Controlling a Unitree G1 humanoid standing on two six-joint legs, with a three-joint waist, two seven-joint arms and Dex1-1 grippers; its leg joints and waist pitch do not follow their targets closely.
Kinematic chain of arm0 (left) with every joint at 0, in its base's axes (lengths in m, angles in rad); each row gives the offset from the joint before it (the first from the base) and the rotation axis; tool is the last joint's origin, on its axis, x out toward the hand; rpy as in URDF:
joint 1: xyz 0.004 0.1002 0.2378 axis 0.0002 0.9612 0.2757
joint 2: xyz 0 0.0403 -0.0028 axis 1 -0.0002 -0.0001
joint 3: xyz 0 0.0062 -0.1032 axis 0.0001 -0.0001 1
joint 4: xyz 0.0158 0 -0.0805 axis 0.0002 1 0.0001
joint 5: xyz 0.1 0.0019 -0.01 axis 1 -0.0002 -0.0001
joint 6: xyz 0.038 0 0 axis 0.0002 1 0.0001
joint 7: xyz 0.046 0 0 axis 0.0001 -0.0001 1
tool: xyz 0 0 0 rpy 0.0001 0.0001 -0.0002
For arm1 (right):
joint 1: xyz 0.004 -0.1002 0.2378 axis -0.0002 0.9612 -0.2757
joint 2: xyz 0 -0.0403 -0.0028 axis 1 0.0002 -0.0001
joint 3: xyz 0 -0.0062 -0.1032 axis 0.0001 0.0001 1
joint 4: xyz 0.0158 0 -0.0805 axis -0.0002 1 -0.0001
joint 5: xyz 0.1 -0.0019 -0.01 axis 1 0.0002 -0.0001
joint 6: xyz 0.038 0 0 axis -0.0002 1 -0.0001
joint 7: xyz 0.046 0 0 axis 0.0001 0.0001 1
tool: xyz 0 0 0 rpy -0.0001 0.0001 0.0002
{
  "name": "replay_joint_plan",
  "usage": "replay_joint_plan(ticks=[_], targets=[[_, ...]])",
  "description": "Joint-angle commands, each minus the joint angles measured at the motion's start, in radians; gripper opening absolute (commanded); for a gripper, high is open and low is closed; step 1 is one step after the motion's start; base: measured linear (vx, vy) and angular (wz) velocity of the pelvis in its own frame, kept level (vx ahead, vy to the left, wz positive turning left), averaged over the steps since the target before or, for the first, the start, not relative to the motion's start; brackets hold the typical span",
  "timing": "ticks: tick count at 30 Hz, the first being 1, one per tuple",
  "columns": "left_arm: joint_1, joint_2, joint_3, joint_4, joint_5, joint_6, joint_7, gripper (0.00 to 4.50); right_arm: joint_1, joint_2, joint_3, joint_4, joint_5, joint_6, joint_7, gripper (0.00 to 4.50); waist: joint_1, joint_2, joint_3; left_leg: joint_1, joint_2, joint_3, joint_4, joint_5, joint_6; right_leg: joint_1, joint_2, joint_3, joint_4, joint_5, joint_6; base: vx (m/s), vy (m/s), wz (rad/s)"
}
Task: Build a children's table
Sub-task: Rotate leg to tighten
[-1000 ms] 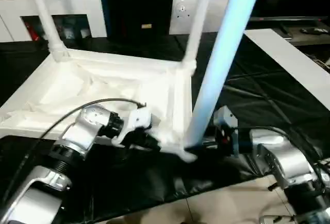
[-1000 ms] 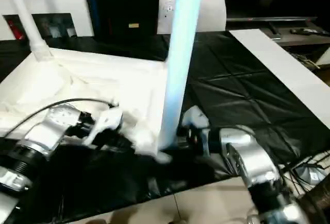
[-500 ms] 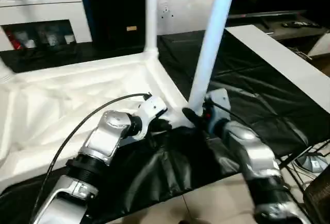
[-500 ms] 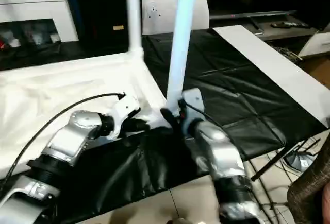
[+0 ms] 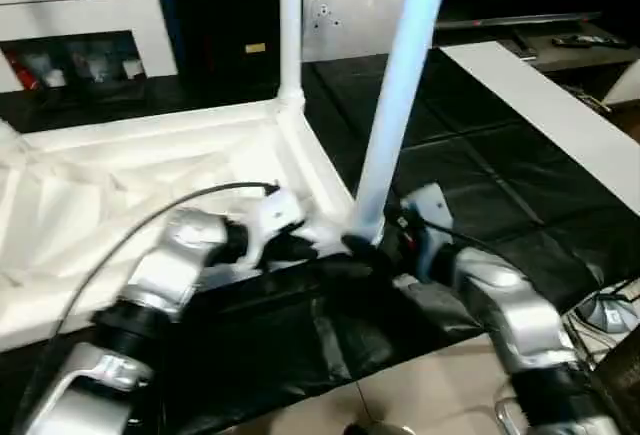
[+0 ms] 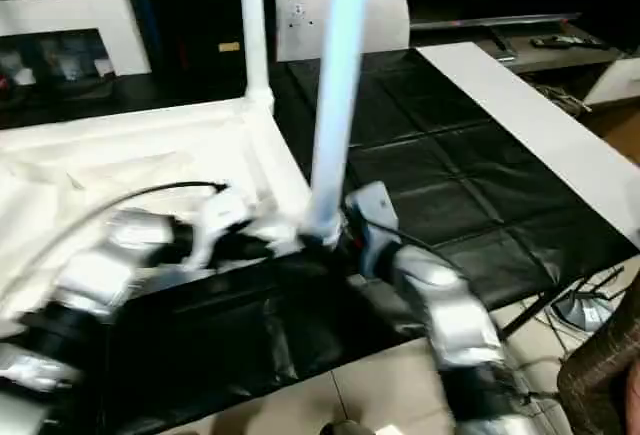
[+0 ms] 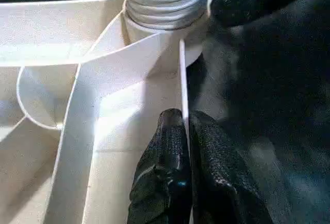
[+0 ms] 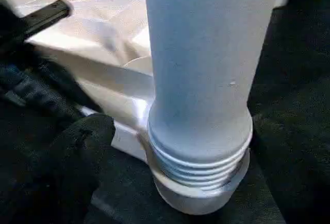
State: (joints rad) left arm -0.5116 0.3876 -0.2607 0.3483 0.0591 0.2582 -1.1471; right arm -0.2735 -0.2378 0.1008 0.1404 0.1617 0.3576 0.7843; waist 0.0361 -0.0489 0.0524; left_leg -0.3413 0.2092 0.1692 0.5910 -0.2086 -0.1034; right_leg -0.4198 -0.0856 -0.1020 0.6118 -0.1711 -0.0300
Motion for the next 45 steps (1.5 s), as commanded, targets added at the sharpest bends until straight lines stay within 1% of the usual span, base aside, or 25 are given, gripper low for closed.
replay_joint_plan(ticks=[1, 3, 4, 6, 7, 9, 11, 13, 14, 15, 17, 18, 21, 26, 30, 32, 33, 34, 36, 38, 39, 42, 43, 44, 45], targets=[[-0.030, 0.012, -0.026, -0.018, -0.051, -0.087, -0.111, 0.00, -0.011, -0.042, 0.023, -0.027, 0.031, -0.028, 0.122, 4.48, 0.004, 0.000, -0.065, -0.011, 0.019, 0.002, -0.064, -0.107, 0.080, 0.071, -0.054, 0.059, -0.070, -0.207, -0.171, 0.000, 0.000, 0.00], [-0.034, 0.022, -0.031, -0.008, -0.056, -0.096, -0.143, 0.00, -0.016, -0.066, 0.023, -0.020, 0.029, -0.040, 0.156, 4.48, 0.008, 0.001, -0.063, -0.006, 0.020, 0.004, -0.063, -0.125, 0.081, 0.068, -0.055, 0.060, -0.073, -0.225, -0.173, 0.000, 0.000, 0.00], [-0.044, 0.039, -0.048, 0.007, -0.058, -0.126, -0.187, 0.00, -0.025, -0.102, 0.029, -0.008, 0.026, -0.059, 0.196, 4.48, 0.013, 0.002, -0.062, -0.004, 0.022, 0.004, -0.064, -0.127, 0.079, 0.066, -0.057, 0.061, -0.073, -0.227, -0.176, 0.000, 0.000, 0.00], [-0.053, 0.053, -0.063, 0.023, -0.061, -0.149, -0.224, 0.00, -0.032, -0.140, 0.050, 0.002, 0.029, -0.081, 0.249, 4.48, 0.022, 0.000, -0.062, -0.003, 0.022, 0.004, -0.064, -0.125, 0.077, 0.067, -0.057, 0.060, -0.073, -0.233, -0.172, 0.000, 0.000, 0.00], [-0.058, 0.058, -0.069, 0.029, -0.063, -0.159, -0.245, 0.00, -0.035, -0.158, 0.062, 0.007, 0.027, -0.093, 0.278, 4.48, 0.028, 0.001, -0.062, 0.002, 0.022, 0.006, -0.063, -0.128, 0.076, 0.063, -0.057, 0.062, -0.073, -0.230, -0.176, 0.000, 0.000, 0.00], [-0.065, 0.065, -0.077, 0.040, -0.067, -0.174, -0.277, 0.00, -0.038, -0.182, 0.079, 0.015, 0.026, -0.109, 0.323, 4.48, 0.031, 0.000, -0.062, -0.001, 0.024, 0.005, -0.064, -0.124, 0.072, 0.066, -0.057, 0.062, -0.068, -0.211, -0.185, 0.000, 0.000, 0.00], [-0.082, 0.072, -0.095, 0.070, -0.056, -0.216, -0.318, 0.00, -0.045, -0.212, 0.101, 0.027, 0.030, -0.121, 0.399, 4.48, 0.040, -0.001, -0.064, -0.003, 0.023, 0.005, -0.063, -0.118, 0.072, 0.069, -0.059, 0.062, -0.068, -0.218, -0.180, 0.000, 0.000, 0.00], [-0.092, 0.076, -0.109, 0.084, -0.054, -0.240, -0.347, 0.00, -0.049, -0.227, 0.114, 0.035, 0.034, -0.129, 0.449, 4.48, 0.046, -0.006, -0.065, -0.004, 0.023, 0.005, -0.062, -0.113, 0.074, 0.070, -0.060, 0.062, -0.067, -0.214, -0.179, 0.000, 0.000, 0.00], [-0.094, 0.076, -0.110, 0.089, -0.057, -0.243, -0.353, 0.00, -0.051, -0.230, 0.118, 0.039, 0.038, -0.132, 0.458, 4.48, 0.047, -0.006, -0.066, -0.007, 0.023, 0.004, -0.062, -0.105, 0.075, 0.071, -0.061, 0.062, -0.064, -0.202, -0.181, 0.000, 0.000, 0.00], [-0.096, 0.076, -0.112, 0.093, -0.058, -0.245, -0.358, 0.00, -0.053, -0.233, 0.121, 0.041, 0.041, -0.134, 0.465, 4.22, 0.048, -0.006, -0.066, -0.007, 0.023, 0.003, -0.062, -0.100, 0.074, 0.072, -0.061, 0.061, -0.064, -0.198, -0.181, 0.000, 0.000, 0.00], [-0.102, 0.077, -0.117, 0.104, -0.056, -0.256, -0.366, 0.00, -0.058, -0.237, 0.128, 0.046, 0.048, -0.136, 0.480, 4.15, 0.050, -0.006, -0.066, -0.006, 0.023, 0.004, -0.061, -0.099, 0.073, 0.071, -0.060, 0.060, -0.065, -0.202, -0.182, 0.000, 0.000, 0.00], [-0.107, 0.079, -0.122, 0.114, -0.052, -0.268, -0.373, 0.00, -0.062, -0.242, 0.136, 0.051, 0.050, -0.136, 0.496, 4.10, 0.050, -0.003, -0.066, -0.006, 0.023, 0.004, -0.062, -0.099, 0.072, 0.071, -0.060, 0.060, -0.064, -0.202, -0.182, 0.000, 0.000, 0.00], [-0.116, 0.081, -0.133, 0.132, -0.047, -0.289, -0.389, 0.00, -0.079, -0.249, 0.159, 0.070, 0.045, -0.147, 0.535, 3.77, 0.049, -0.008, -0.067, -0.009, 0.022, 0.003, -0.060, -0.108, 0.068, 0.074, -0.061, 0.059, -0.065, -0.217, -0.179, 0.000, 0.000, 0.00], [-0.122, 0.083, -0.135, 0.147, -0.047, -0.305, -0.404, 0.00, -0.089, -0.250, 0.164, 0.081, 0.046, -0.147, 0.561, 3.52, 0.051, -0.009, -0.067, -0.008, 0.024, 0.004, -0.060, -0.094, 0.068, 0.071, -0.060, 0.060, -0.063, -0.209, -0.179, 0.000, 0.000, 0.00], [-0.124, 0.085, -0.137, 0.152, -0.049, -0.310, -0.409, 0.00, -0.092, -0.255, 0.170, 0.081, 0.050, -0.144, 0.571, 3.14, 0.051, -0.011, -0.068, -0.008, 0.024, 0.004, -0.059, -0.091, 0.068, 0.072, -0.060, 0.059, -0.061, -0.203, -0.182, 0.000, 0.000, 0.00], [-0.125, 0.087, -0.138, 0.157, -0.051, -0.313, -0.412, 0.00, -0.094, -0.256, 0.173, 0.082, 0.053, -0.140, 0.577, 3.08, 0.052, -0.011, -0.067, -0.008, 0.023, 0.004, -0.059, -0.096, 0.068, 0.072, -0.060, 0.059, -0.063, -0.215, -0.179, 0.000, 0.000, 0.00], [-0.124, 0.087, -0.138, 0.158, -0.053, -0.313, -0.413, 0.00, -0.093, -0.256, 0.177, 0.081, 0.055, -0.137, 0.581, 2.86, 0.052, -0.012, -0.067, -0.009, 0.023, 0.004, -0.059, -0.098, 0.067, 0.072, -0.060, 0.059, -0.064, -0.222, -0.176, 0.000, 0.000, 0.00], [-0.124, 0.087, -0.137, 0.159, -0.053, -0.313, -0.412, 0.00, -0.091, -0.254, 0.179, 0.081, 0.055, -0.136, 0.581, 2.86, 0.053, -0.010, -0.066, -0.008, 0.024, 0.003, -0.060, -0.101, 0.065, 0.072, -0.061, 0.059, -0.065, -0.233, -0.172, 0.000, 0.000, 0.00], [-0.116, 0.080, -0.122, 0.151, -0.063, -0.287, -0.393, 0.00, -0.081, -0.237, 0.170, 0.064, 0.079, -0.102, 0.569, 2.74, 0.052, -0.012, -0.067, -0.008, 0.023, 0.004, -0.060, -0.100, 0.063, 0.072, -0.060, 0.059, -0.065, -0.234, -0.170, 0.000, 0.000, 0.00], [-0.111, 0.075, -0.113, 0.143, -0.067, -0.270, -0.375, 0.00, -0.075, -0.228, 0.166, 0.052, 0.086, -0.084, 0.559, 2.71, 0.052, -0.009, -0.067, -0.008, 0.024, 0.003, -0.060, -0.095, 0.063, 0.072, -0.059, 0.059, -0.063, -0.220, -0.174, 0.000, 0.000, 0.00], [-0.110, 0.072, -0.109, 0.139, -0.060, -0.251, -0.350, 0.00, -0.071, -0.223, 0.163, 0.045, 0.089, -0.071, 0.547, 2.68, 0.052, -0.011, -0.067, -0.008, 0.024, 0.004, -0.059, -0.097, 0.060, 0.072, -0.059, 0.059, -0.063, -0.225, -0.173, 0.000, 0.000, 0.00], [-0.112, 0.058, -0.099, 0.137, -0.020, -0.197, -0.247, 0.00, -0.059, -0.187, 0.147, 0.035, 0.080, -0.033, 0.457, 2.66, 0.051, -0.011, -0.064, -0.008, 0.023, 0.003, -0.061, -0.106, 0.051, 0.070, -0.060, 0.058, -0.068, -0.257, -0.162, 0.000, 0.000, 0.00], [-0.107, 0.028, -0.075, 0.120, -0.026, -0.131, -0.181, 0.00, -0.050, -0.147, 0.136, 0.028, 0.072, -0.016, 0.382, 2.66, 0.047, -0.012, -0.064, -0.008, 0.024, 0.003, -0.062, -0.115, 0.040, 0.071, -0.061, 0.059, -0.070, -0.284, -0.153, 0.000, 0.000, 0.00], [-0.101, 0.009, -0.061, 0.105, -0.035, -0.096, -0.147, 0.00, -0.045, -0.123, 0.133, 0.022, 0.066, -0.006, 0.337, 2.65, 0.046, -0.008, -0.061, -0.007, 0.024, 0.002, -0.064, -0.130, 0.027, 0.069, -0.061, 0.058, -0.074, -0.314, -0.142, 0.000, 0.000, 0.00], [-0.096, -0.015, -0.048, 0.086, -0.038, -0.055, -0.103, 0.00, -0.039, -0.091, 0.128, 0.016, 0.058, 0.007, 0.280, 2.65, 0.045, -0.011, -0.062, -0.008, 0.021, 0.001, -0.064, -0.133, 0.022, 0.070, -0.060, 0.055, -0.075, -0.332, -0.135, 0.000, 0.000, 0.00]])
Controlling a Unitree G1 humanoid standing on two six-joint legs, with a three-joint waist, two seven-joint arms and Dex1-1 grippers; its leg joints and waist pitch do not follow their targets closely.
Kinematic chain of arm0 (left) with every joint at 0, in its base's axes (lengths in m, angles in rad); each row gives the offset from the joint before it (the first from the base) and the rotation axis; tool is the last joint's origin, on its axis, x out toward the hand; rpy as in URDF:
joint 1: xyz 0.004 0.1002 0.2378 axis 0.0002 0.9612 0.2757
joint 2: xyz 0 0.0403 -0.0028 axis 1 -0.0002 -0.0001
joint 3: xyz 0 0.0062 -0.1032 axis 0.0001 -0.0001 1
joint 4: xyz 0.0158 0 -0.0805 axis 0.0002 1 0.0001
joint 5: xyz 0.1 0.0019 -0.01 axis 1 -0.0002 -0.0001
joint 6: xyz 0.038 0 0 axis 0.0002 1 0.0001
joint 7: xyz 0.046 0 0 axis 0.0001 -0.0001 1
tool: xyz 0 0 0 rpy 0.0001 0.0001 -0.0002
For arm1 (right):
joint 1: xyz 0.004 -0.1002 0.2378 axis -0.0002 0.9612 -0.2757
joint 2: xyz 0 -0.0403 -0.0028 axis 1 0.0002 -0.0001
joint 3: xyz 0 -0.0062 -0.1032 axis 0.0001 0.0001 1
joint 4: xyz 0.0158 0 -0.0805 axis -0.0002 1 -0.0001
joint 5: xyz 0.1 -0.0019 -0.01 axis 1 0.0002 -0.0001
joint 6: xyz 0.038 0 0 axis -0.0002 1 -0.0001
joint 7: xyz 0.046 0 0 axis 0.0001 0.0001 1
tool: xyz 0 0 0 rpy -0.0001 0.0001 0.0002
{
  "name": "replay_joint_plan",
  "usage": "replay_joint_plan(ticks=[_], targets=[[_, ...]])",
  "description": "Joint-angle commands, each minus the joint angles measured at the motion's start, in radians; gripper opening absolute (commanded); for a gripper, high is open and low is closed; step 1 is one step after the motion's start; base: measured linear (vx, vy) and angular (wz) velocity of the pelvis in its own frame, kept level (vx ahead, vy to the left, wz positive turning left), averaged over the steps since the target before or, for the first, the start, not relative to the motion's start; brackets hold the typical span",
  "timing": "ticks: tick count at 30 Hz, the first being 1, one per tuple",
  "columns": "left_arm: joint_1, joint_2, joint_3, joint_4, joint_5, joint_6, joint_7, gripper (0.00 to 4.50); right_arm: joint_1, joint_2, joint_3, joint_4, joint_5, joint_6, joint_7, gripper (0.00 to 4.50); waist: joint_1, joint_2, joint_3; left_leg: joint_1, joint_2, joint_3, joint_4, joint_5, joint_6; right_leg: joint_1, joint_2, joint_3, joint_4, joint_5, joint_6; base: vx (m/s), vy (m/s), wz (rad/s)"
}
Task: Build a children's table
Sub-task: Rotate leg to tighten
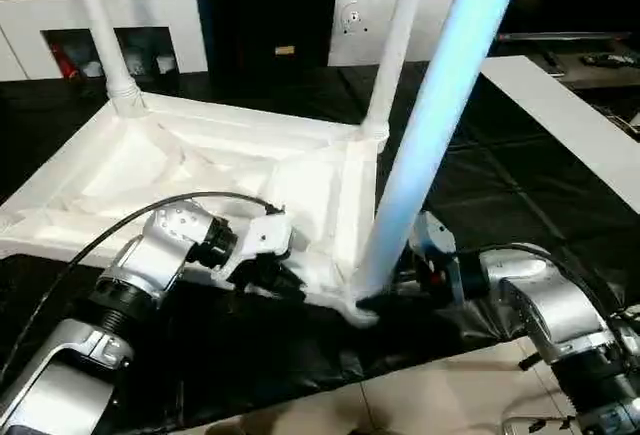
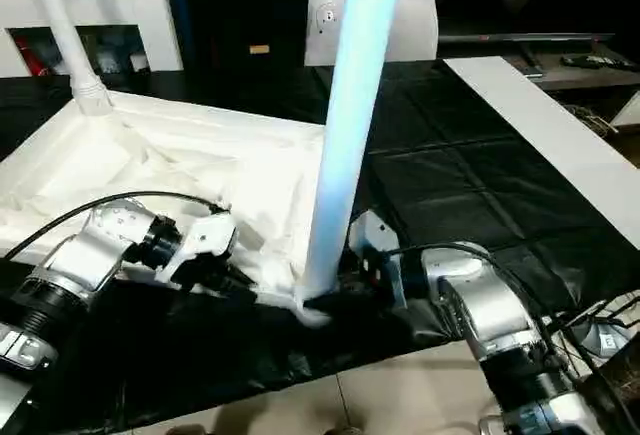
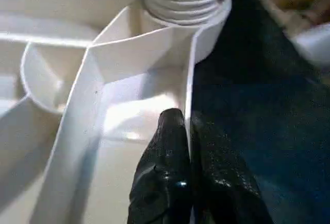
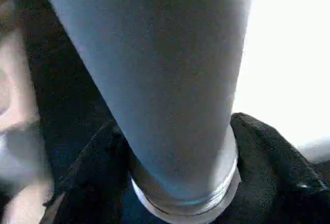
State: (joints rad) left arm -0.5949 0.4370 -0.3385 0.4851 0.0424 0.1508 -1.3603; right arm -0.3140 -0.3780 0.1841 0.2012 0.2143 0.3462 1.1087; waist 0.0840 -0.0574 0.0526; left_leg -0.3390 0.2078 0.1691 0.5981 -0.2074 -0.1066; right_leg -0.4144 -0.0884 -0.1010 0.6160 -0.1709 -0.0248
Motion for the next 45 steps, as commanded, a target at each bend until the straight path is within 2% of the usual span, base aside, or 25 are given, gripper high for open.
replay_joint_plan(ticks=[1, 2, 3, 4, 5, 7, 9, 10, 13, 14, 16, 17, 19, 22, 23, 24, 27, 30, 33, 34, 37, 39, 42, 44, 45], targets=[[-0.005, -0.095, 0.042, -0.074, -0.026, 0.098, 0.158, 0.00, 0.005, 0.088, 0.037, -0.052, 0.001, 0.047, -0.110, 2.65, -0.005, -0.004, -0.063, -0.011, 0.020, 0.000, -0.071, -0.139, 0.020, 0.065, -0.057, 0.054, -0.083, -0.361, -0.125, 0.000, 0.000, 0.00], [-0.001, -0.118, 0.051, -0.092, -0.030, 0.130, 0.194, 0.00, 0.005, 0.118, 0.033, -0.055, -0.002, 0.068, -0.157, 2.65, -0.011, -0.003, -0.061, -0.017, 0.018, -0.003, -0.074, -0.135, 0.013, 0.069, -0.056, 0.051, -0.084, -0.377, -0.114, 0.000, 0.000, 0.00], [0.005, -0.154, 0.066, -0.116, -0.033, 0.181, 0.253, 0.00, 0.004, 0.164, 0.026, -0.057, -0.008, 0.100, -0.225, 2.65, -0.020, -0.002, -0.062, -0.013, 0.019, -0.002, -0.073, -0.141, 0.012, 0.064, -0.056, 0.053, -0.086, -0.377, -0.114, 0.000, 0.000, 0.00], [0.005, -0.154, 0.066, -0.116, -0.033, 0.181, 0.253, 0.00, 0.004, 0.164, 0.026, -0.057, -0.008, 0.100, -0.225, 2.65, -0.026, -0.003, -0.062, -0.013, 0.019, -0.001, -0.072, -0.142, 0.010, 0.064, -0.055, 0.053, -0.086, -0.374, -0.116, 0.000, 0.000, 0.00], [0.014, -0.206, 0.069, -0.147, -0.026, 0.232, 0.325, 0.00, -0.006, 0.228, 0.031, -0.054, -0.023, 0.127, -0.303, 2.65, -0.032, -0.002, -0.061, -0.013, 0.019, -0.001, -0.072, -0.147, 0.010, 0.062, -0.055, 0.053, -0.088, -0.385, -0.117, 0.000, 0.000, 0.00], [0.016, -0.235, 0.077, -0.157, -0.020, 0.257, 0.372, 0.00, -0.013, 0.265, 0.030, -0.045, -0.035, 0.148, -0.356, 2.65, -0.039, -0.001, -0.059, -0.011, 0.014, -0.001, -0.072, -0.163, 0.016, 0.059, -0.053, 0.051, -0.097, -0.426, -0.104, 0.000, 0.000, 0.00], [0.014, -0.286, 0.093, -0.169, -0.010, 0.301, 0.453, 0.00, -0.030, 0.334, 0.032, -0.026, -0.066, 0.182, -0.457, 2.64, -0.042, -0.001, -0.060, -0.012, 0.013, -0.001, -0.071, -0.163, 0.023, 0.059, -0.052, 0.052, -0.099, -0.432, -0.096, 0.000, 0.000, 0.00], [0.006, -0.316, 0.103, -0.174, 0.000, 0.325, 0.504, 0.00, -0.048, 0.399, 0.016, -0.010, -0.070, 0.215, -0.540, 2.64, -0.045, -0.004, -0.060, -0.012, 0.013, -0.002, -0.072, -0.160, 0.022, 0.058, -0.051, 0.050, -0.100, -0.433, -0.092, 0.000, 0.000, 0.00], [0.001, -0.325, 0.107, -0.177, 0.004, 0.327, 0.522, 0.00, -0.057, 0.432, 0.008, -0.004, -0.063, 0.209, -0.568, 2.64, -0.048, -0.003, -0.060, -0.010, 0.011, -0.002, -0.072, -0.169, 0.027, 0.056, -0.052, 0.050, -0.103, -0.447, -0.076, 0.000, 0.000, 0.00], [0.003, -0.322, 0.106, -0.186, 0.009, 0.331, 0.523, 0.00, -0.056, 0.445, 0.000, -0.010, -0.050, 0.193, -0.570, 2.64, -0.047, 0.001, -0.062, -0.011, 0.012, -0.004, -0.074, -0.169, 0.030, 0.057, -0.052, 0.051, -0.102, -0.434, -0.075, 0.000, 0.000, 0.00], [0.007, -0.315, 0.103, -0.196, 0.016, 0.333, 0.516, 0.00, -0.051, 0.451, -0.011, -0.018, -0.041, 0.175, -0.571, 2.64, -0.049, 0.002, -0.061, -0.011, 0.012, -0.003, -0.074, -0.173, 0.033, 0.056, -0.051, 0.051, -0.102, -0.419, -0.076, 0.000, 0.000, 0.00], [0.009, -0.308, 0.102, -0.198, 0.016, 0.328, 0.508, 0.00, -0.049, 0.448, -0.014, -0.021, -0.043, 0.169, -0.568, 3.20, -0.049, 0.003, -0.062, -0.012, 0.013, -0.003, -0.075, -0.164, 0.037, 0.058, -0.050, 0.052, -0.098, -0.389, -0.085, 0.000, 0.000, 0.00], [0.022, -0.274, 0.098, -0.200, 0.011, 0.277, 0.473, 0.00, -0.041, 0.408, -0.004, -0.032, -0.055, 0.133, -0.523, 3.34, -0.048, 0.007, -0.062, -0.012, 0.014, -0.003, -0.075, -0.163, 0.038, 0.057, -0.051, 0.053, -0.098, -0.365, -0.095, 0.000, 0.000, 0.00], [0.039, -0.234, 0.098, -0.207, -0.001, 0.251, 0.426, 0.00, -0.029, 0.359, 0.002, -0.053, -0.060, 0.101, -0.462, 3.57, -0.047, 0.006, -0.068, -0.016, 0.015, -0.003, -0.072, -0.134, 0.046, 0.062, -0.051, 0.055, -0.087, -0.290, -0.117, 0.000, 0.000, 0.00], [0.045, -0.214, 0.095, -0.205, -0.003, 0.222, 0.397, 0.00, -0.023, 0.333, 0.006, -0.066, -0.060, 0.091, -0.432, 3.73, -0.046, 0.006, -0.068, -0.019, 0.016, -0.002, -0.071, -0.105, 0.061, 0.066, -0.051, 0.056, -0.080, -0.229, -0.141, 0.000, 0.000, 0.00], [0.050, -0.194, 0.094, -0.202, -0.008, 0.204, 0.366, 0.00, -0.015, 0.303, 0.010, -0.078, -0.060, 0.077, -0.396, 3.83, -0.048, 0.006, -0.068, -0.018, 0.016, 0.000, -0.070, -0.103, 0.064, 0.066, -0.050, 0.057, -0.078, -0.217, -0.148, 0.000, 0.000, 0.00], [0.061, -0.137, 0.090, -0.191, -0.027, 0.136, 0.270, 0.00, 0.003, 0.213, 0.015, -0.082, -0.077, 0.023, -0.306, 3.97, -0.041, 0.003, -0.065, -0.016, 0.017, 0.002, -0.071, -0.106, 0.079, 0.065, -0.052, 0.058, -0.082, -0.233, -0.148, 0.000, 0.000, 0.00], [0.062, -0.052, 0.057, -0.140, -0.029, 0.017, 0.125, 0.00, 0.010, 0.116, -0.026, -0.051, -0.067, -0.039, -0.192, 4.31, -0.040, 0.002, -0.064, -0.014, 0.018, 0.002, -0.070, -0.127, 0.082, 0.063, -0.053, 0.058, -0.084, -0.272, -0.146, 0.000, 0.000, 0.00], [0.056, -0.027, 0.048, -0.121, -0.028, -0.016, 0.083, 0.00, 0.010, 0.082, -0.037, -0.047, -0.054, -0.053, -0.142, 4.48, -0.038, 0.003, -0.063, -0.012, 0.022, 0.002, -0.072, -0.138, 0.077, 0.060, -0.053, 0.059, -0.081, -0.268, -0.155, 0.000, 0.000, 0.00], [0.054, -0.021, 0.046, -0.115, -0.029, -0.028, 0.070, 0.00, 0.010, 0.072, -0.039, -0.046, -0.049, -0.058, -0.127, 4.48, -0.038, 0.003, -0.063, -0.012, 0.022, 0.002, -0.072, -0.138, 0.077, 0.060, -0.053, 0.059, -0.081, -0.268, -0.155, 0.000, 0.000, 0.00], [0.039, 0.013, 0.023, -0.097, -0.043, -0.053, -0.036, 0.00, -0.003, 0.018, -0.037, -0.026, -0.045, -0.106, -0.057, 4.48, -0.022, 0.007, -0.062, -0.002, 0.025, 0.003, -0.073, -0.145, 0.069, 0.055, -0.055, 0.060, -0.082, -0.278, -0.160, 0.000, 0.000, 0.00], [0.021, 0.032, -0.002, -0.070, -0.047, -0.087, -0.119, 0.00, -0.015, -0.024, -0.022, -0.007, -0.029, -0.139, 0.035, 4.48, -0.016, 0.005, -0.062, -0.004, 0.025, 0.004, -0.073, -0.137, 0.067, 0.058, -0.054, 0.061, -0.075, -0.235, -0.178, 0.000, 0.000, 0.00], [0.012, 0.036, -0.014, -0.055, -0.049, -0.105, -0.146, 0.00, -0.021, -0.038, -0.013, -0.001, -0.019, -0.146, 0.080, 4.48, -0.007, 0.003, -0.063, -0.006, 0.025, 0.004, -0.073, -0.141, 0.069, 0.060, -0.057, 0.061, -0.075, -0.240, -0.182, 0.000, 0.000, 0.00], [-0.002, 0.040, -0.034, -0.036, -0.049, -0.134, -0.186, 0.00, -0.030, -0.058, 0.005, 0.008, -0.007, -0.150, 0.152, 4.21, 0.001, 0.004, -0.064, -0.005, 0.025, 0.003, -0.072, -0.145, 0.069, 0.062, -0.059, 0.060, -0.077, -0.262, -0.174, 0.000, 0.000, 0.00], [-0.004, 0.040, -0.035, -0.033, -0.049, -0.139, -0.189, 0.00, -0.031, -0.060, 0.009, 0.009, -0.006, -0.153, 0.160, 4.21, 0.000, 0.003, -0.064, -0.007, 0.025, 0.003, -0.073, -0.141, 0.068, 0.062, -0.058, 0.060, -0.076, -0.256, -0.175, 0.000, 0.000, 0.00]])
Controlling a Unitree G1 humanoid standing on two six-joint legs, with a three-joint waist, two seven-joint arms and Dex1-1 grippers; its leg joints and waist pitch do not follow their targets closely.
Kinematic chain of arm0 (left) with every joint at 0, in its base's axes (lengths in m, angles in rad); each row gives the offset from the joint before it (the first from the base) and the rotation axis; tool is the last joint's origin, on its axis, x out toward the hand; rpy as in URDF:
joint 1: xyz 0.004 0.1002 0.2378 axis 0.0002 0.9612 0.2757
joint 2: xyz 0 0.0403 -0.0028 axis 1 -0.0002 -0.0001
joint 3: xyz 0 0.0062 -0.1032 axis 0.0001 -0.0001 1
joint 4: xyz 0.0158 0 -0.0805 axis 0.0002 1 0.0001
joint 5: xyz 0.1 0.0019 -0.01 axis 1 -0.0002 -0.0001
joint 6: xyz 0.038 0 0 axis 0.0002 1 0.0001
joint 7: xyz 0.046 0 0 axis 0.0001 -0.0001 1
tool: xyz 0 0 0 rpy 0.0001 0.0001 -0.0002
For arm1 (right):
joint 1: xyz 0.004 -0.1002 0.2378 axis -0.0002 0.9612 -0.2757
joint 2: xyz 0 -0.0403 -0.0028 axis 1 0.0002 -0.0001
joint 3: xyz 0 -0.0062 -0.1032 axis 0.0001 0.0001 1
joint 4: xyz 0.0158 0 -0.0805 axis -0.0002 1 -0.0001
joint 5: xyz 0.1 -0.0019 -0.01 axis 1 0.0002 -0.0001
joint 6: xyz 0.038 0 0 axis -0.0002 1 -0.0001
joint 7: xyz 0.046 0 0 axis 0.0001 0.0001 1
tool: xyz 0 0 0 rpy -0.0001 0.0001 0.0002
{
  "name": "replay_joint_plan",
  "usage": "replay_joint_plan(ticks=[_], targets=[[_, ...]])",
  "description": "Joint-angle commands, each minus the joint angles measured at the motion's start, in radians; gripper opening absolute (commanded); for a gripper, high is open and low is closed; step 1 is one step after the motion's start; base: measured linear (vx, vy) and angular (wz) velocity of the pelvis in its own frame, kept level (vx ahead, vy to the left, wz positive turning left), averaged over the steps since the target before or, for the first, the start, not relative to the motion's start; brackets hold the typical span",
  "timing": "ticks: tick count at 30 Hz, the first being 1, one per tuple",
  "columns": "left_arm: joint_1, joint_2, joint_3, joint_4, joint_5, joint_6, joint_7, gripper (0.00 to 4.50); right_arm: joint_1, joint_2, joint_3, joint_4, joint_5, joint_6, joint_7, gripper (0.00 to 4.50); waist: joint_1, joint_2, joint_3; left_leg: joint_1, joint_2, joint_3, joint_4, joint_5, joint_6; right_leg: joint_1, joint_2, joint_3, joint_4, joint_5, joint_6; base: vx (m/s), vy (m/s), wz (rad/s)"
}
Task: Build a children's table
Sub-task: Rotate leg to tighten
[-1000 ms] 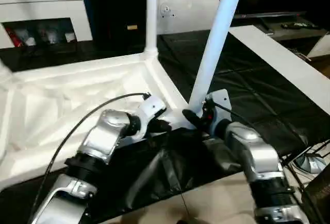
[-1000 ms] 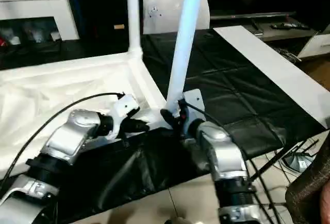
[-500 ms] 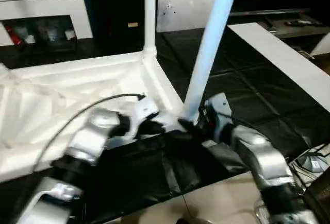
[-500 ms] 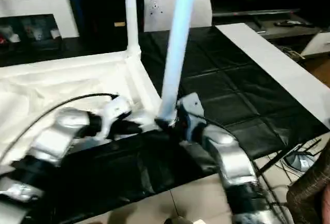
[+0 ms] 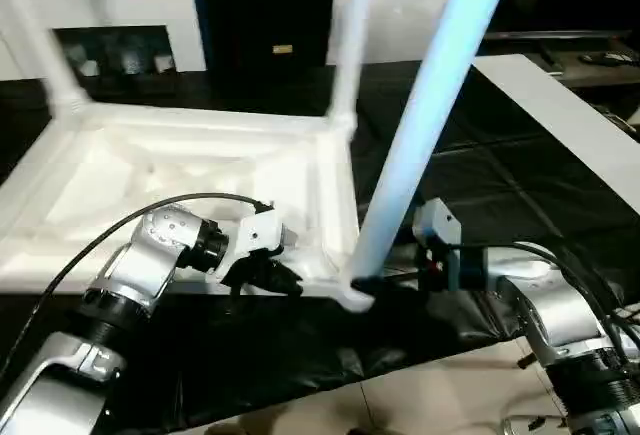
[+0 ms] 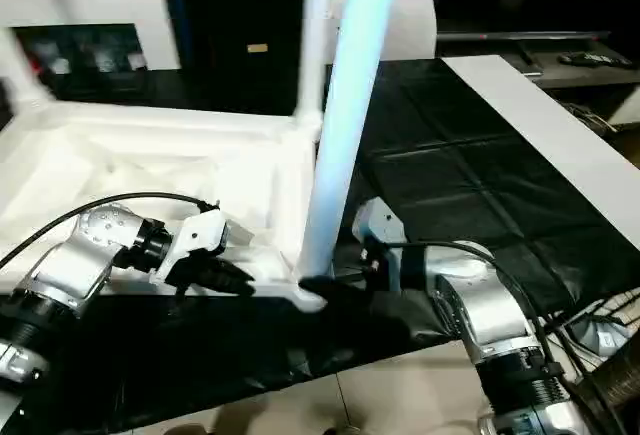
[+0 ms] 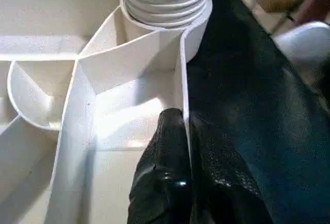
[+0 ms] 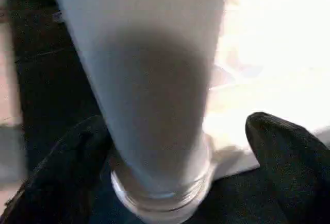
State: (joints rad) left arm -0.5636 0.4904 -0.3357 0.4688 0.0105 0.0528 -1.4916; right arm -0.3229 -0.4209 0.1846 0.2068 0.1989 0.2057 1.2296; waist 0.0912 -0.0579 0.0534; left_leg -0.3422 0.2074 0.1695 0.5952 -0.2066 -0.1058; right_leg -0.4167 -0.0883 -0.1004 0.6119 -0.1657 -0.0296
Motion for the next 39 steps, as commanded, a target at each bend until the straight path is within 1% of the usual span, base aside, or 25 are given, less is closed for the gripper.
replay_joint_plan(ticks=[1, 3, 4, 7, 9, 11, 14, 15, 17, 19, 20, 22, 26, 27, 28, 30, 31, 32, 33, 34, 35, 36, 37, 38, 39], targets=[[-0.043, -0.015, -0.043, -0.008, -0.015, -0.051, -0.069, 0.00, -0.027, -0.028, 0.024, 0.008, 0.011, -0.020, 0.065, 4.11, -0.006, 0.001, -0.065, -0.003, 0.026, 0.003, -0.069, -0.140, 0.067, 0.064, -0.057, 0.058, -0.072, -0.258, -0.171, 0.000, 0.000, 0.00], [-0.050, -0.017, -0.048, 0.001, -0.011, -0.060, -0.077, 0.00, -0.031, -0.035, 0.035, 0.011, 0.013, -0.025, 0.084, 4.01, -0.005, 0.002, -0.065, -0.004, 0.027, 0.003, -0.069, -0.140, 0.062, 0.065, -0.059, 0.059, -0.071, -0.263, -0.170, 0.000, 0.000, 0.00], [-0.055, -0.018, -0.051, 0.007, -0.009, -0.066, -0.082, 0.00, -0.034, -0.037, 0.042, 0.013, 0.013, -0.027, 0.096, 3.80, -0.004, -0.002, -0.065, -0.005, 0.026, 0.003, -0.069, -0.138, 0.061, 0.065, -0.059, 0.058, -0.071, -0.267, -0.168, 0.000, 0.000, 0.00], [-0.066, -0.020, -0.057, 0.024, -0.006, -0.082, -0.092, 0.00, -0.041, -0.043, 0.055, 0.020, 0.011, -0.035, 0.119, 3.65, -0.003, -0.001, -0.066, -0.006, 0.025, 0.003, -0.068, -0.131, 0.061, 0.065, -0.058, 0.058, -0.072, -0.269, -0.164, 0.000, 0.000, 0.00], [-0.079, -0.024, -0.060, 0.047, -0.003, -0.099, -0.098, 0.00, -0.049, -0.044, 0.066, 0.033, 0.003, -0.043, 0.135, 3.37, -0.004, -0.003, -0.067, -0.006, 0.025, 0.003, -0.067, -0.122, 0.062, 0.065, -0.056, 0.057, -0.070, -0.255, -0.167, 0.000, 0.000, 0.00], [-0.085, -0.026, -0.061, 0.060, -0.002, -0.108, -0.101, 0.00, -0.052, -0.044, 0.072, 0.040, 0.000, -0.048, 0.141, 3.28, -0.003, -0.003, -0.067, -0.007, 0.025, 0.003, -0.066, -0.128, 0.062, 0.066, -0.058, 0.057, -0.070, -0.258, -0.170, 0.000, 0.000, 0.00], [-0.095, -0.028, -0.062, 0.077, -0.003, -0.116, -0.100, 0.00, -0.049, -0.047, 0.085, 0.043, -0.006, -0.057, 0.153, 2.93, -0.002, -0.003, -0.067, -0.007, 0.025, 0.003, -0.066, -0.124, 0.060, 0.067, -0.058, 0.057, -0.070, -0.261, -0.166, 0.000, 0.000, 0.00], [-0.096, -0.028, -0.062, 0.079, -0.004, -0.117, -0.100, 0.00, -0.048, -0.047, 0.086, 0.043, -0.007, -0.059, 0.153, 2.88, -0.002, -0.004, -0.067, -0.007, 0.025, 0.003, -0.066, -0.124, 0.060, 0.067, -0.058, 0.057, -0.070, -0.261, -0.165, 0.000, 0.000, 0.00], [-0.096, -0.026, -0.062, 0.089, -0.004, -0.123, -0.101, 0.00, -0.042, -0.050, 0.093, 0.037, -0.007, -0.056, 0.157, 2.78, -0.001, 0.000, -0.067, -0.007, 0.025, 0.002, -0.067, -0.126, 0.058, 0.067, -0.058, 0.057, -0.070, -0.266, -0.163, 0.000, 0.000, 0.00], [-0.096, -0.024, -0.062, 0.097, -0.002, -0.129, -0.102, 0.00, -0.037, -0.052, 0.096, 0.033, -0.007, -0.053, 0.159, 2.69, -0.001, -0.001, -0.068, -0.007, 0.025, 0.003, -0.066, -0.123, 0.059, 0.067, -0.057, 0.057, -0.069, -0.257, -0.165, 0.000, 0.000, 0.00], [-0.096, -0.022, -0.061, 0.103, -0.001, -0.133, -0.104, 0.00, -0.036, -0.051, 0.097, 0.033, -0.005, -0.048, 0.158, 2.68, -0.001, 0.000, -0.068, -0.007, 0.026, 0.002, -0.067, -0.124, 0.059, 0.067, -0.057, 0.056, -0.069, -0.253, -0.167, 0.000, 0.000, 0.00], [-0.095, -0.021, -0.060, 0.105, -0.002, -0.133, -0.105, 0.00, -0.036, -0.048, 0.094, 0.034, 0.000, -0.040, 0.154, 2.68, -0.001, -0.002, -0.068, -0.006, 0.026, 0.003, -0.067, -0.128, 0.058, 0.067, -0.057, 0.056, -0.069, -0.255, -0.168, 0.000, 0.000, 0.00], [-0.091, -0.023, -0.048, 0.101, -0.016, -0.119, -0.096, 0.00, -0.030, -0.037, 0.088, 0.029, 0.018, -0.017, 0.141, 2.66, 0.000, 0.001, -0.068, -0.007, 0.026, 0.002, -0.067, -0.129, 0.055, 0.068, -0.057, 0.056, -0.069, -0.257, -0.168, 0.000, 0.000, 0.00], [-0.084, -0.026, -0.034, 0.088, -0.024, -0.097, -0.073, 0.00, -0.024, -0.026, 0.081, 0.019, 0.028, -0.001, 0.125, 2.66, 0.000, 0.001, -0.068, -0.007, 0.026, 0.002, -0.067, -0.128, 0.054, 0.068, -0.057, 0.056, -0.068, -0.254, -0.168, 0.000, 0.000, 0.00], [-0.068, -0.036, -0.005, 0.051, -0.030, -0.035, -0.003, 0.00, -0.010, 0.006, 0.061, 0.007, 0.044, 0.032, 0.065, 2.66, -0.001, 0.000, -0.068, -0.007, 0.026, 0.003, -0.067, -0.126, 0.054, 0.068, -0.056, 0.057, -0.067, -0.248, -0.171, 0.000, 0.000, 0.00], [-0.049, -0.056, 0.028, 0.007, -0.035, 0.040, 0.091, 0.00, 0.002, 0.052, 0.035, 0.003, 0.051, 0.065, -0.026, 2.66, -0.005, 0.004, -0.067, -0.007, 0.029, 0.001, -0.069, -0.133, 0.042, 0.067, -0.060, 0.058, -0.065, -0.247, -0.180, 0.000, 0.000, 0.00], [-0.044, -0.061, 0.035, -0.002, -0.036, 0.055, 0.111, 0.00, 0.004, 0.062, 0.030, 0.002, 0.052, 0.071, -0.045, 2.66, -0.006, 0.003, -0.065, -0.008, 0.025, 0.000, -0.069, -0.146, 0.031, 0.067, -0.058, 0.055, -0.071, -0.281, -0.169, 0.000, 0.000, 0.00], [-0.033, -0.080, 0.054, -0.038, -0.050, 0.114, 0.152, 0.00, 0.009, 0.089, 0.023, 0.002, 0.045, 0.077, -0.096, 2.65, -0.009, 0.001, -0.065, -0.006, 0.023, 0.001, -0.069, -0.156, 0.025, 0.066, -0.057, 0.054, -0.076, -0.323, -0.152, 0.000, 0.000, 0.00], [-0.022, -0.095, 0.067, -0.068, -0.057, 0.158, 0.186, 0.00, 0.012, 0.113, 0.018, 0.001, 0.039, 0.082, -0.140, 2.62, -0.008, 0.006, -0.065, -0.006, 0.025, -0.001, -0.070, -0.158, 0.019, 0.066, -0.059, 0.054, -0.074, -0.332, -0.149, 0.000, 0.000, 0.00], [-0.008, -0.119, 0.080, -0.097, -0.056, 0.194, 0.240, 0.00, 0.016, 0.149, 0.012, 0.002, 0.030, 0.093, -0.200, 2.61, -0.015, 0.004, -0.064, -0.012, 0.023, -0.003, -0.072, -0.156, 0.015, 0.069, -0.057, 0.052, -0.077, -0.345, -0.139, 0.000, 0.000, 0.00], [0.008, -0.149, 0.091, -0.127, -0.051, 0.239, 0.300, 0.00, 0.015, 0.195, 0.001, 0.006, 0.022, 0.114, -0.277, 2.61, -0.019, 0.003, -0.065, -0.012, 0.022, -0.003, -0.071, -0.156, 0.012, 0.070, -0.056, 0.052, -0.077, -0.346, -0.135, 0.000, 0.000, 0.00], [0.018, -0.172, 0.097, -0.144, -0.044, 0.266, 0.346, 0.00, 0.013, 0.228, -0.007, 0.010, 0.017, 0.131, -0.331, 2.60, -0.031, 0.002, -0.064, -0.013, 0.024, -0.004, -0.073, -0.153, 0.004, 0.068, -0.056, 0.053, -0.075, -0.335, -0.139, 0.000, 0.000, 0.00], [0.026, -0.199, 0.102, -0.156, -0.030, 0.286, 0.399, 0.00, 0.010, 0.263, -0.009, 0.018, 0.008, 0.144, -0.383, 2.60, -0.040, 0.001, -0.066, -0.015, 0.020, -0.005, -0.070, -0.146, 0.001, 0.070, -0.055, 0.051, -0.075, -0.341, -0.135, 0.000, 0.000, 0.00], [0.033, -0.222, 0.103, -0.171, -0.019, 0.311, 0.443, 0.00, 0.005, 0.294, -0.009, 0.022, -0.004, 0.156, -0.428, 2.60, -0.049, -0.003, -0.065, -0.015, 0.017, -0.003, -0.069, -0.143, 0.002, 0.068, -0.054, 0.051, -0.078, -0.353, -0.129, 0.000, 0.000, 0.00], [0.036, -0.249, 0.106, -0.182, -0.010, 0.336, 0.489, 0.00, -0.002, 0.328, -0.010, 0.032, -0.019, 0.168, -0.479, 2.60, -0.051, -0.002, -0.066, -0.014, 0.016, -0.003, -0.068, -0.140, 0.009, 0.068, -0.053, 0.051, -0.081, -0.359, -0.126, 0.000, 0.000, 0.00]])
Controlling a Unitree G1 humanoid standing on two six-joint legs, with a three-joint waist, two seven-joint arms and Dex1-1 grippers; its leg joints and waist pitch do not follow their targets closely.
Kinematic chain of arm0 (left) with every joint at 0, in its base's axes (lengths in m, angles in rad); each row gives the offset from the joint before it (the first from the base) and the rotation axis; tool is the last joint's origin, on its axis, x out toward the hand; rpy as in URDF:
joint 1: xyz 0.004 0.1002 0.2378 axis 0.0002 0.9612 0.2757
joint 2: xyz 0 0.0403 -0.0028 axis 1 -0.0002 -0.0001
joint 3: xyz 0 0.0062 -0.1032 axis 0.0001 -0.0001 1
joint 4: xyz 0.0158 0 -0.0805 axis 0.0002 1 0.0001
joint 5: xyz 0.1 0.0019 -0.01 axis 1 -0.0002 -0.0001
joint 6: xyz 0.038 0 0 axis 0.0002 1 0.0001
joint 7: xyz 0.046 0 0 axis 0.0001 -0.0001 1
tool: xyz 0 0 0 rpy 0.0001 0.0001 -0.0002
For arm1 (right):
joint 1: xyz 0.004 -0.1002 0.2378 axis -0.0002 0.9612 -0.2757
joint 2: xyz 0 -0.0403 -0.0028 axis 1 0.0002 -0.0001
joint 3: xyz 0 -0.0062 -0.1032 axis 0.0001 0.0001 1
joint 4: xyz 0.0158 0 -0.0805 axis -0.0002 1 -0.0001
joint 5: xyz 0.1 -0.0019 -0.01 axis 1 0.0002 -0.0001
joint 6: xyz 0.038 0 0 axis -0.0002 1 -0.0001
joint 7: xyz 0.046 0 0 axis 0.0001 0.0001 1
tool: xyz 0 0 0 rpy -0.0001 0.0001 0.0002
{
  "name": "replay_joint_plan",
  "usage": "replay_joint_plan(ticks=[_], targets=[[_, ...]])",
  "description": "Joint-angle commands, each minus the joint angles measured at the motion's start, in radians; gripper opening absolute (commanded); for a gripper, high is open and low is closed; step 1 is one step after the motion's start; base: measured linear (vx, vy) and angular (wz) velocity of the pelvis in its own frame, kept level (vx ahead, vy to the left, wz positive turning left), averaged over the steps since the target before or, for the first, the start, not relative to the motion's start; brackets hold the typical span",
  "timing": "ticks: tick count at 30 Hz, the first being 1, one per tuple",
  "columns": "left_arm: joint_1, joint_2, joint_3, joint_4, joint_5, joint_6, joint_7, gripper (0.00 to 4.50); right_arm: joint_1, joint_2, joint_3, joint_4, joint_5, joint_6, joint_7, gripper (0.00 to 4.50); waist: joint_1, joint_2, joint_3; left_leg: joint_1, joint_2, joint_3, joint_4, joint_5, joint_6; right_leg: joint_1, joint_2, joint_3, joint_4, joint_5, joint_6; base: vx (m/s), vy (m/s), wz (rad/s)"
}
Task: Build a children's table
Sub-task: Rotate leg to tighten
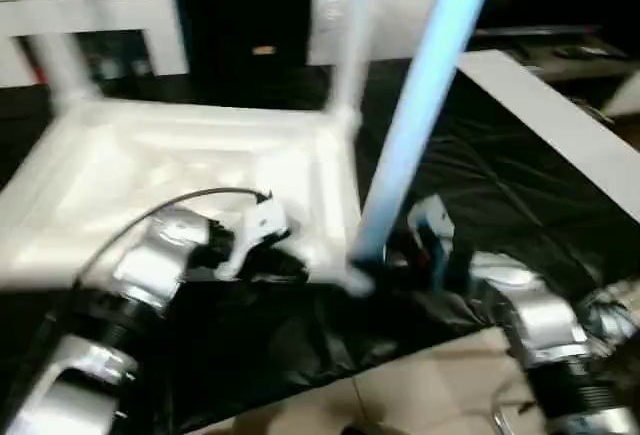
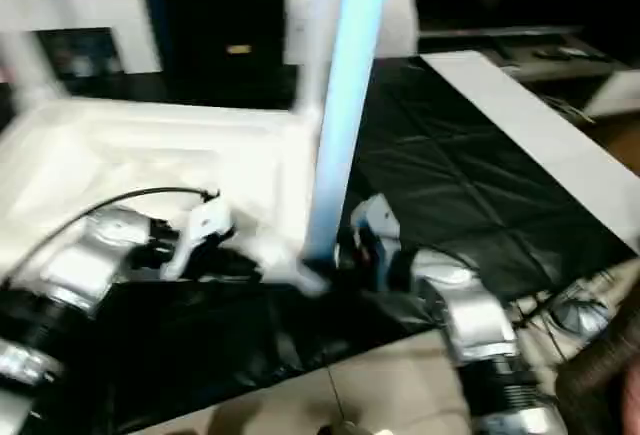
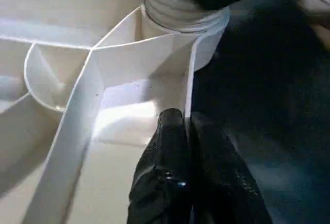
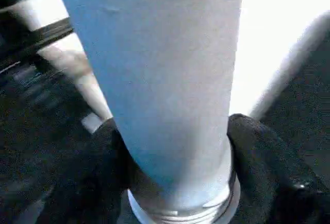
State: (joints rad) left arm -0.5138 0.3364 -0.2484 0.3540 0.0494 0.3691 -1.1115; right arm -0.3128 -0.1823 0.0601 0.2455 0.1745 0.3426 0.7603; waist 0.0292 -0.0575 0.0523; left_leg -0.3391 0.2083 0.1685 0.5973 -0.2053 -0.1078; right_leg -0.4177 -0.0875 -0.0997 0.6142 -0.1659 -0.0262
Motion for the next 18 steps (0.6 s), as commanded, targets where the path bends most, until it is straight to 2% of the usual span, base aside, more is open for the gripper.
replay_joint_plan(ticks=[1, 3, 5, 7, 8, 10, 13, 14, 18], targets=[[-0.014, -0.127, 0.023, -0.071, -0.035, 0.042, 0.170, 0.00, -0.023, 0.132, 0.113, 0.005, -0.007, 0.053, -0.071, 2.60, 0.008, 0.002, -0.064, -0.018, 0.014, 0.000, -0.069, -0.136, 0.022, 0.067, -0.053, 0.052, -0.085, -0.355, -0.128, 0.000, 0.000, 0.00], [-0.022, -0.164, 0.027, -0.064, -0.017, 0.056, 0.239, 0.00, -0.042, 0.180, 0.113, 0.026, -0.024, 0.069, -0.142, 2.60, 0.005, -0.001, -0.063, -0.016, 0.013, 0.000, -0.069, -0.136, 0.026, 0.065, -0.051, 0.051, -0.088, -0.368, -0.124, 0.000, 0.000, 0.00], [-0.030, -0.188, 0.030, -0.060, -0.008, 0.067, 0.282, 0.00, -0.059, 0.211, 0.115, 0.040, -0.036, 0.077, -0.190, 2.60, 0.004, 0.005, -0.060, -0.012, 0.011, 0.001, -0.070, -0.160, 0.033, 0.059, -0.050, 0.051, -0.096, -0.405, -0.108, 0.000, 0.000, 0.00], [-0.041, -0.208, 0.027, -0.062, 0.003, 0.078, 0.313, 0.00, -0.073, 0.241, 0.119, 0.046, -0.041, 0.087, -0.221, 2.60, 0.004, 0.006, -0.061, -0.014, 0.010, 0.000, -0.071, -0.171, 0.036, 0.060, -0.050, 0.050, -0.098, -0.422, -0.093, 0.000, 0.000, 0.00], [-0.047, -0.215, 0.027, -0.062, 0.010, 0.081, 0.321, 0.00, -0.077, 0.253, 0.116, 0.048, -0.043, 0.076, -0.225, 2.95, 0.004, 0.005, -0.062, -0.014, 0.010, -0.001, -0.071, -0.172, 0.039, 0.060, -0.049, 0.050, -0.099, -0.422, -0.086, 0.000, 0.000, 0.00], [-0.050, -0.218, 0.026, -0.068, 0.018, 0.093, 0.327, 0.00, -0.075, 0.260, 0.109, 0.046, -0.050, 0.064, -0.231, 3.30, 0.002, 0.010, -0.061, -0.014, 0.011, -0.001, -0.072, -0.179, 0.041, 0.058, -0.049, 0.050, -0.100, -0.416, -0.083, 0.000, 0.000, 0.00], [-0.053, -0.202, 0.025, -0.069, 0.019, 0.088, 0.314, 0.00, -0.065, 0.249, 0.102, 0.031, -0.051, 0.065, -0.227, 3.53, 0.002, 0.010, -0.063, -0.015, 0.012, -0.002, -0.073, -0.172, 0.044, 0.060, -0.049, 0.052, -0.096, -0.383, -0.093, 0.000, 0.000, 0.00], [-0.049, -0.169, 0.020, -0.063, 0.016, 0.059, 0.279, 0.00, -0.048, 0.213, 0.104, 0.003, -0.048, 0.055, -0.202, 3.70, 0.002, 0.014, -0.063, -0.012, 0.012, -0.001, -0.073, -0.176, 0.044, 0.058, -0.048, 0.052, -0.096, -0.374, -0.097, 0.000, 0.000, 0.00], [-0.048, -0.124, 0.014, -0.043, 0.017, 0.004, 0.229, 0.00, -0.024, 0.144, 0.106, -0.017, -0.055, 0.016, -0.149, 4.02, 0.007, 0.013, -0.066, -0.015, 0.014, 0.000, -0.072, -0.156, 0.056, 0.063, -0.048, 0.055, -0.089, -0.301, -0.117, 0.000, 0.000, 0.00]])
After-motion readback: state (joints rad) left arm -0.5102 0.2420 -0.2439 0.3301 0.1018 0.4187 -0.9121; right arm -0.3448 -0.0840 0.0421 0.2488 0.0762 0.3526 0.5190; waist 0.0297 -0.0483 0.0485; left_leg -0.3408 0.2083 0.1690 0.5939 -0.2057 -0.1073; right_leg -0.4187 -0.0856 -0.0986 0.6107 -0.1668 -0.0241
